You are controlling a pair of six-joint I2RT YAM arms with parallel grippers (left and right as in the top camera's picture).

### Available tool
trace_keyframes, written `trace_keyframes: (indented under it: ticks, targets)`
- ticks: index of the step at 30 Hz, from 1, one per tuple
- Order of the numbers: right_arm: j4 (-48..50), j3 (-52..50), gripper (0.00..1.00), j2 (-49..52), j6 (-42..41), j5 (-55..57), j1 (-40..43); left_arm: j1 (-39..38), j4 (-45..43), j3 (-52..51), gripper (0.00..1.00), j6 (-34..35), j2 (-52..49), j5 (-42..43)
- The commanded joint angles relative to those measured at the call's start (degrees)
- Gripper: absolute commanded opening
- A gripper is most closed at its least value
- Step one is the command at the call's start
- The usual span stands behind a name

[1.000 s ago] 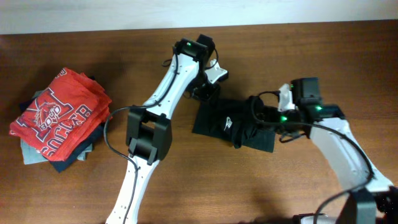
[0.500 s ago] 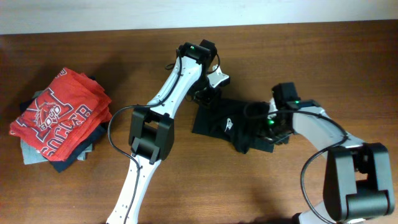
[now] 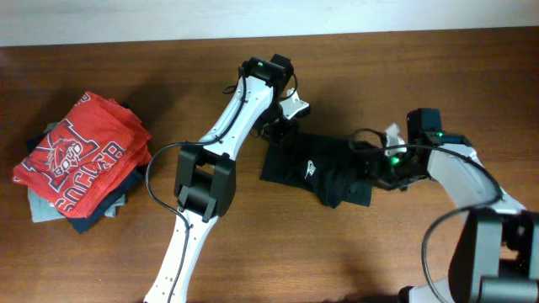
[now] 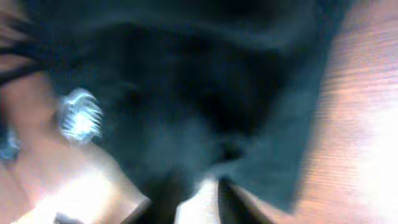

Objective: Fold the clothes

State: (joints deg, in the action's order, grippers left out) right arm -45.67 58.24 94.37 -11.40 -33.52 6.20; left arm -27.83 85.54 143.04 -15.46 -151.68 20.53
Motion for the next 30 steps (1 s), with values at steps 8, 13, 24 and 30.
trace_keyframes:
  ticks: [8, 13, 24, 30]
  targets:
    - [7.3, 2.2, 0.04, -2.5, -5.3, -3.0, -9.1, 0.2, 0.0, 0.5, 0.36, -0.4, -0.6, -0.6]
    - [12.6, 2.2, 0.04, 1.8, -8.7, 3.6, -15.0, 0.3, 0.3, 0.5, 0.36, -0.2, -0.6, -0.6]
    - [3.9, 2.3, 0.04, 6.8, -10.1, 30.3, -12.7, 0.2, 0.7, 0.5, 0.36, -0.2, -0.6, -0.6]
    - [-3.7, 4.9, 0.04, 5.5, -8.3, 32.3, -4.3, 0.3, 0.7, 0.5, 0.36, -0.2, -0.6, -0.6]
